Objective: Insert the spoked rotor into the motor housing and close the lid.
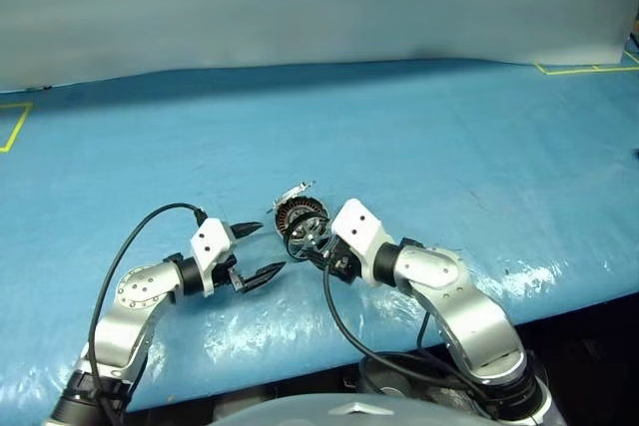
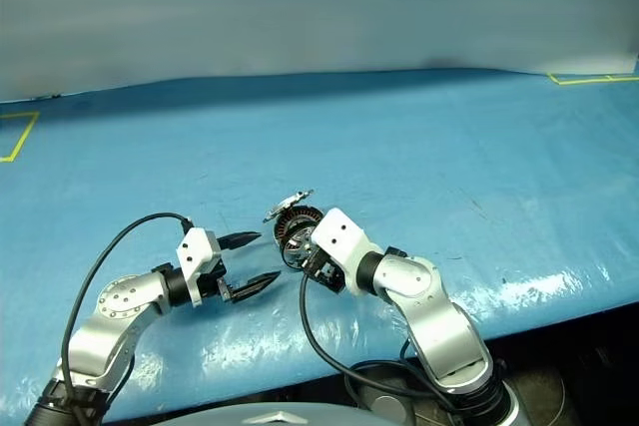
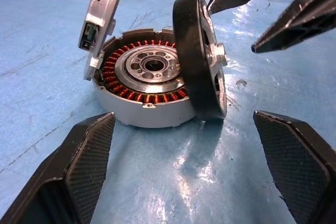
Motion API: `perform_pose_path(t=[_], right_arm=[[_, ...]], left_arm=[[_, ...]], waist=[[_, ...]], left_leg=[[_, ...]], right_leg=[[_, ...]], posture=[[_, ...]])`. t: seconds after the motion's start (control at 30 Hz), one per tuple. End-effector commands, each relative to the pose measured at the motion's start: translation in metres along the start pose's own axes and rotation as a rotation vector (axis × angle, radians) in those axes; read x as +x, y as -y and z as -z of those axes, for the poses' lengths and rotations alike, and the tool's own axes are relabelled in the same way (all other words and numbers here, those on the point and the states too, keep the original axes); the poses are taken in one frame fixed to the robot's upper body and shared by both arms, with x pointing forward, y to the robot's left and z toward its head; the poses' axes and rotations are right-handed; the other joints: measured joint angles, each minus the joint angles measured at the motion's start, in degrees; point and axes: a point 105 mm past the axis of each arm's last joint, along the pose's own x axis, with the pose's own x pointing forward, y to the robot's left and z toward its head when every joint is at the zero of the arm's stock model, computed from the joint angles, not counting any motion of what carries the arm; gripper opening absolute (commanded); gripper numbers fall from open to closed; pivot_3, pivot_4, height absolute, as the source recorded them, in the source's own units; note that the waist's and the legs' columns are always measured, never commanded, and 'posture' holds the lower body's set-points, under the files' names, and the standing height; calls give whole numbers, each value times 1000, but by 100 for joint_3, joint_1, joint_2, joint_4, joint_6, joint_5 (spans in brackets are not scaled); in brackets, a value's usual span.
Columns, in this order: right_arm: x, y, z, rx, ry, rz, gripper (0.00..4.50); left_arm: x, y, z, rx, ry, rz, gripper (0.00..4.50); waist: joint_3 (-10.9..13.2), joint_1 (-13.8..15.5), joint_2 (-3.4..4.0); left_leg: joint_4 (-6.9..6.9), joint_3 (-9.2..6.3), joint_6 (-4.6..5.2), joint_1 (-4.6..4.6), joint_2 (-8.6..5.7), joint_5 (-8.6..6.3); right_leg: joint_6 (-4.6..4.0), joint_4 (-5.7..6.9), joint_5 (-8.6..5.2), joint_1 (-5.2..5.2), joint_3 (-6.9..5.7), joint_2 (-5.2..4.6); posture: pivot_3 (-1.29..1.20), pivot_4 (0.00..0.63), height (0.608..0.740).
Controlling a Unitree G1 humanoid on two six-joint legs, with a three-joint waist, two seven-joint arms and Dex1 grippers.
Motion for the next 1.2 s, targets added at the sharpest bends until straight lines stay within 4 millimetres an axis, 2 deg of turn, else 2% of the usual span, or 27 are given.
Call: perform_pose_path(t=[0.03, 0.17, 0.33, 0.53, 0.57, 0.63, 0.73, 0.87, 0.97, 1.2], right_arm=[[-3, -9, -8, 6, 21, -51, 4337], [-2, -9, -7, 35, 9, -67, 4447], [-2, 5, -14, 32, 50, 7, 4447], [3, 16, -4, -196, -34, 67, 4447], [5, 16, -2, -268, -48, 68, 4447], [6, 9, -5, -308, -30, 25, 4447], [-6, 0, -13, -337, 10, -66, 4447], [-13, 2, -13, -406, 17, -81, 4447], [-11, 7, -16, -393, 31, -59, 4447], [-3, -1, -16, -254, 51, -93, 4447]], left_arm=[[6, 9, -14, 39, 41, 34, 4500], [10, 13, -16, 39, 46, 36, 4500], [13, 15, -14, 35, 41, 35, 4500], [15, 14, -13, 47, 38, 30, 4500], [16, 14, -13, 43, 39, 32, 4500], [18, 15, -13, 48, 36, 36, 4500], [18, 14, -15, 47, 45, 31, 4500], [18, 13, -15, 53, 42, 25, 4500], [18, 14, -14, 51, 42, 25, 4500], [19, 14, -14, 51, 44, 27, 4500]], waist=[[0, 0, 0], [0, -6, 0], [0, -8, 1], [0, -8, 1], [1, -9, 1], [0, -9, 1], [1, -6, 0], [1, -4, -1], [1, -6, -2], [1, -3, -2]], left_leg=[[0, 0, 0, 0, 0, 0], [0, -1, 3, -1, -1, -2], [0, -2, 18, -1, -2, -11], [0, 0, 14, -1, -6, -8], [-1, 1, 8, -1, -8, -5], [-2, 2, 8, -1, -9, -5], [-3, 0, 9, -2, -8, -6], [-2, -1, 24, -3, -3, -14], [-2, 0, 25, -2, -4, -14], [-3, -1, 23, -3, -2, -13]], right_leg=[[0, 0, 0, 0, 0, 0], [-2, -1, -1, -1, -2, 3], [-2, 1, -1, -2, -2, 5], [-1, -2, -1, -2, -1, 3], [-1, -2, -1, -2, -1, 4], [-2, -1, -2, -3, -2, 4], [-1, -1, -1, -3, -2, 5], [4, -6, 1, 0, -2, 1], [4, -6, 1, -1, -1, 2], [6, -4, 4, -1, -3, 6]], posture=[[0, 150, 740], [0, 150, 740], [0, 150, 740], [0, 150, 740], [0, 150, 740], [0, 150, 740], [0, 150, 740], [0, 150, 740], [0, 150, 740], [0, 150, 740]])
